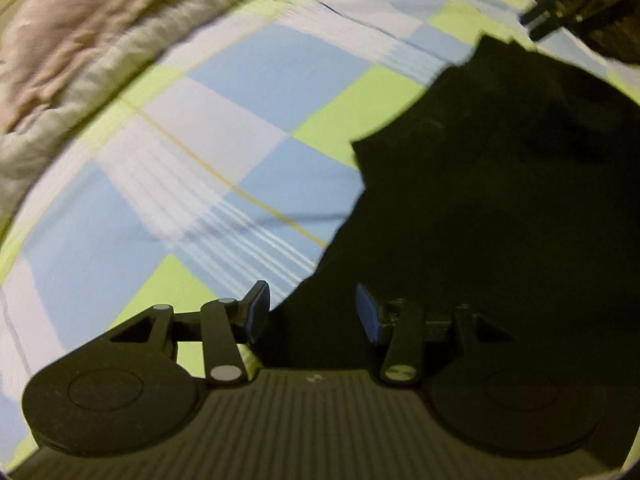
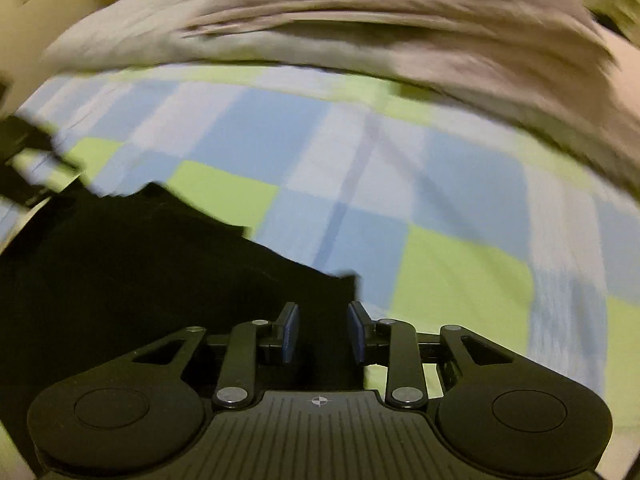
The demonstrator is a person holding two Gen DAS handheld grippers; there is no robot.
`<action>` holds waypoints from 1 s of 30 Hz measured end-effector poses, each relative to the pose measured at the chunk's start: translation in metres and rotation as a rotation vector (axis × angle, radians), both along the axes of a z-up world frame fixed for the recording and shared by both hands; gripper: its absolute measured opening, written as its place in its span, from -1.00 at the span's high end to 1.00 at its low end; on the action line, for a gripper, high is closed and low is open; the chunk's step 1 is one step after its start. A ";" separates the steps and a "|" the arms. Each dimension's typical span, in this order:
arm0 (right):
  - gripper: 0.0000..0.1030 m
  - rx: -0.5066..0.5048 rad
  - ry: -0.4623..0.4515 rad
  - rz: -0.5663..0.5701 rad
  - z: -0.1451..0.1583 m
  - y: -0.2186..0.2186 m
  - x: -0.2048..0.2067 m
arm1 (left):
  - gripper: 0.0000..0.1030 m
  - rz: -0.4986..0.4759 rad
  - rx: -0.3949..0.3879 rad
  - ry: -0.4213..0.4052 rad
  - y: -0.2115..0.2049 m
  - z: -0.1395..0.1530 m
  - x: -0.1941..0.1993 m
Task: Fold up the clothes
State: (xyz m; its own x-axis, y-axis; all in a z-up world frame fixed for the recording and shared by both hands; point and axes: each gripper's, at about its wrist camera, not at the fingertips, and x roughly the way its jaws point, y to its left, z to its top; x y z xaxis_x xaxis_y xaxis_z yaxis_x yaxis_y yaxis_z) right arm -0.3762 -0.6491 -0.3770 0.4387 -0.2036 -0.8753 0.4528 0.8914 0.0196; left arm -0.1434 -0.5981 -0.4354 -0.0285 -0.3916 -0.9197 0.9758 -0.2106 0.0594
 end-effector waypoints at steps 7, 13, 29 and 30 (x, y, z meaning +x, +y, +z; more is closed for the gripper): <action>0.38 -0.003 0.092 0.257 -0.030 0.003 0.049 | 1.00 0.005 0.066 0.002 0.003 -0.011 0.008; 0.95 0.056 0.094 0.265 -0.041 -0.009 0.073 | 1.00 0.224 -0.026 -0.006 0.031 0.023 0.053; 0.24 0.044 0.088 0.378 -0.016 0.007 0.075 | 0.94 -0.110 0.087 0.093 -0.009 -0.019 0.012; 0.24 0.045 0.096 0.388 -0.019 0.009 0.077 | 1.00 -0.106 0.086 0.085 -0.008 -0.018 0.011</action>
